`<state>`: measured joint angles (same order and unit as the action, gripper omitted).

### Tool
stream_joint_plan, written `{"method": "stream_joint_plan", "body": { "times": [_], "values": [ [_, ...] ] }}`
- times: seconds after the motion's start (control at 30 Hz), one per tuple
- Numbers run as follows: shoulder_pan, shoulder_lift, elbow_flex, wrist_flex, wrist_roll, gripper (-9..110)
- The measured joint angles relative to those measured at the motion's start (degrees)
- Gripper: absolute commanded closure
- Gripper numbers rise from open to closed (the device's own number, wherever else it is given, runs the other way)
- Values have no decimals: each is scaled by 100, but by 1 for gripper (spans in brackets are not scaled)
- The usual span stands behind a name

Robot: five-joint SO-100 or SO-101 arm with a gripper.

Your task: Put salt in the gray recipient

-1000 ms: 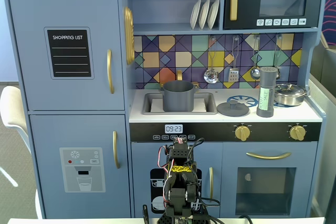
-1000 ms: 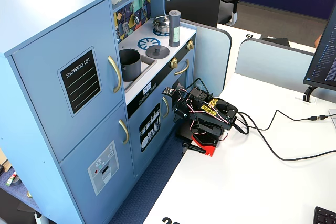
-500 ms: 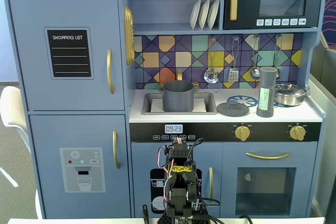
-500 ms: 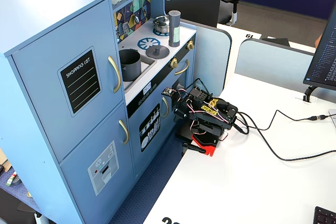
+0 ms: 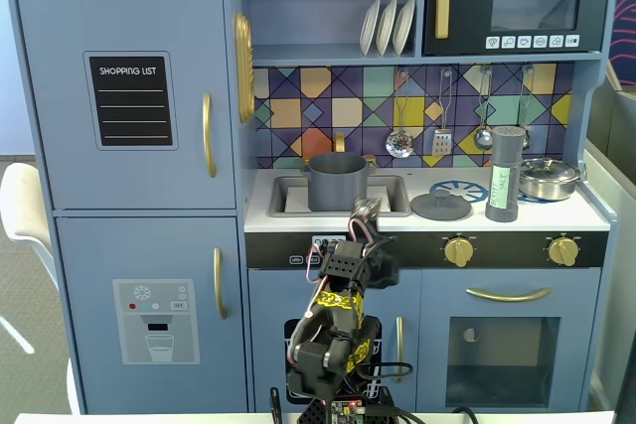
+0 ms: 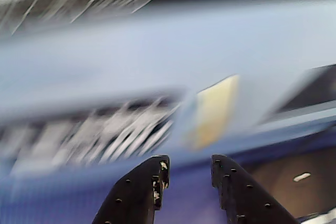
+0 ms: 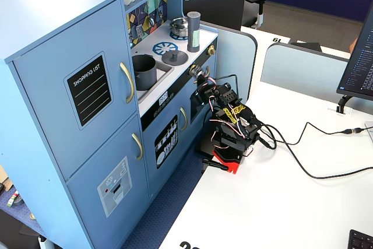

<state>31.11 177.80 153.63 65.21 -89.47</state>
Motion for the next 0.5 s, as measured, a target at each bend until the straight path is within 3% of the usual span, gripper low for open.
{"method": "stream_joint_plan", "body": {
  "times": [0.13, 0.3, 0.4, 0.5],
  "values": [
    [1143, -334, -598, -642, 44, 100],
    [2206, -1424, -1037, -2716, -35, 84],
    [2408, -1995, -1257, -3832, 70, 65],
    [2426, -2364, -1283, -4720, 229, 59]
  ]
}}
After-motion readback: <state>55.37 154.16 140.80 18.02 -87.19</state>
